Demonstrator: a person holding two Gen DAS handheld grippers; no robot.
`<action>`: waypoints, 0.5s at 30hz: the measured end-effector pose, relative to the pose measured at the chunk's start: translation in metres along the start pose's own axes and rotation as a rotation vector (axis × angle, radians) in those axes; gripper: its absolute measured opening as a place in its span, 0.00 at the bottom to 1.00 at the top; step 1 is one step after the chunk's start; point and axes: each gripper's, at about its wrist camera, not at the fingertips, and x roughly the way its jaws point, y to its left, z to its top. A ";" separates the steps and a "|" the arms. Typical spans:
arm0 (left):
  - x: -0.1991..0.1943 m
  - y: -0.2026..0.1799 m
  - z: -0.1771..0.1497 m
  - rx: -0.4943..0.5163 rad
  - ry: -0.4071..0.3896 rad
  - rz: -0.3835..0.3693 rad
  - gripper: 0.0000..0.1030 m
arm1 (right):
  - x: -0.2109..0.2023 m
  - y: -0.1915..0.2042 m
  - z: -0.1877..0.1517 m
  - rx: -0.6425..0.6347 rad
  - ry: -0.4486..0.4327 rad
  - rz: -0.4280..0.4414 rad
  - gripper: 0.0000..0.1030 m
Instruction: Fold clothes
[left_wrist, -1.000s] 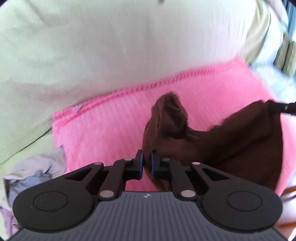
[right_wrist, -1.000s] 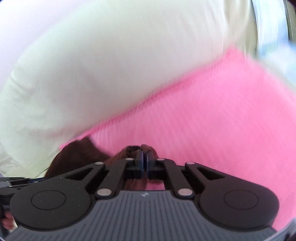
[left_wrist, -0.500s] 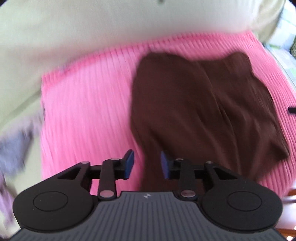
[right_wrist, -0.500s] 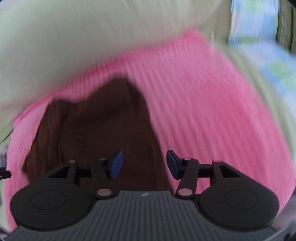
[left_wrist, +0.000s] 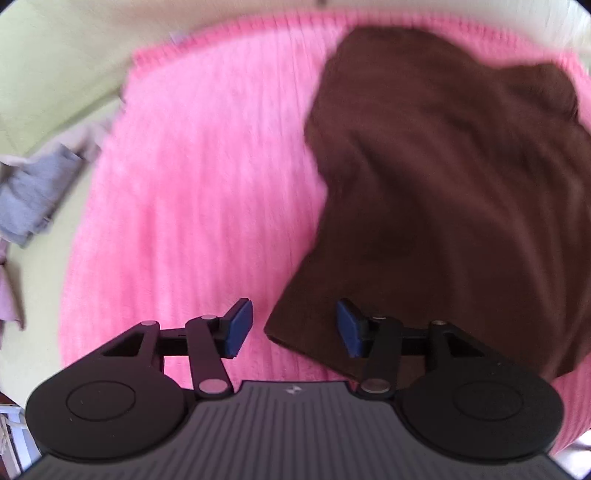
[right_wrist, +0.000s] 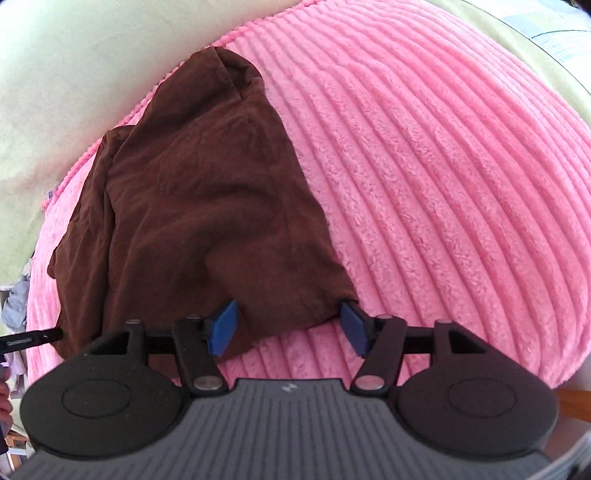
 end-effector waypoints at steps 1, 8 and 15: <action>-0.001 -0.004 -0.002 0.026 -0.009 0.000 0.35 | 0.002 0.000 0.000 0.002 -0.009 -0.004 0.58; -0.020 -0.016 -0.019 0.084 -0.017 0.011 0.05 | 0.001 0.001 0.005 0.019 -0.032 -0.051 0.46; -0.026 -0.006 -0.026 0.072 -0.004 0.005 0.06 | -0.024 -0.017 0.002 0.109 -0.111 -0.074 0.55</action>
